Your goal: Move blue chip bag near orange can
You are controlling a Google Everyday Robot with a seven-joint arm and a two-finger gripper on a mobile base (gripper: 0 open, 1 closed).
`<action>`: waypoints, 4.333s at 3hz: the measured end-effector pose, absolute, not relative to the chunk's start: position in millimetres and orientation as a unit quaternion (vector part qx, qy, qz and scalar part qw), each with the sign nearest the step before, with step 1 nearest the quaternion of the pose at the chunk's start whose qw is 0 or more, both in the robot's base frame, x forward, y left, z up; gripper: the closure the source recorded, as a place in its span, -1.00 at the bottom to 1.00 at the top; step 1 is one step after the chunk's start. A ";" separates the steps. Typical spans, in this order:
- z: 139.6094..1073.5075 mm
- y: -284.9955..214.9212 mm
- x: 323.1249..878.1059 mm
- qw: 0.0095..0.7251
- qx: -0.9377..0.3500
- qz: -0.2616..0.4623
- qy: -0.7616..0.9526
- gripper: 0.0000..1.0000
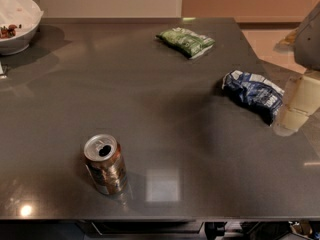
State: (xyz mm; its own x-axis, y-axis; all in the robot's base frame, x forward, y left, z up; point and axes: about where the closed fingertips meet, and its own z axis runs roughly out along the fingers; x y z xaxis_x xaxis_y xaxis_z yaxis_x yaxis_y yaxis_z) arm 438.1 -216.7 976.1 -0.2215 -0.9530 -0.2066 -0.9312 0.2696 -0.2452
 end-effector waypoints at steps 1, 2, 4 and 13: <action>976.4 -215.6 440.4 0.160 -0.604 -0.034 0.780 -1.00; 967.0 -211.0 466.6 0.169 -0.602 -0.023 0.780 -1.00; 916.4 -224.8 540.1 0.165 -0.567 0.004 0.807 -1.00; 912.2 -133.6 499.1 0.162 -0.639 0.104 0.745 1.00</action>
Offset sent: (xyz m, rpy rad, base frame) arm 0.0688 0.0109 -0.0273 0.0742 0.0154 0.0008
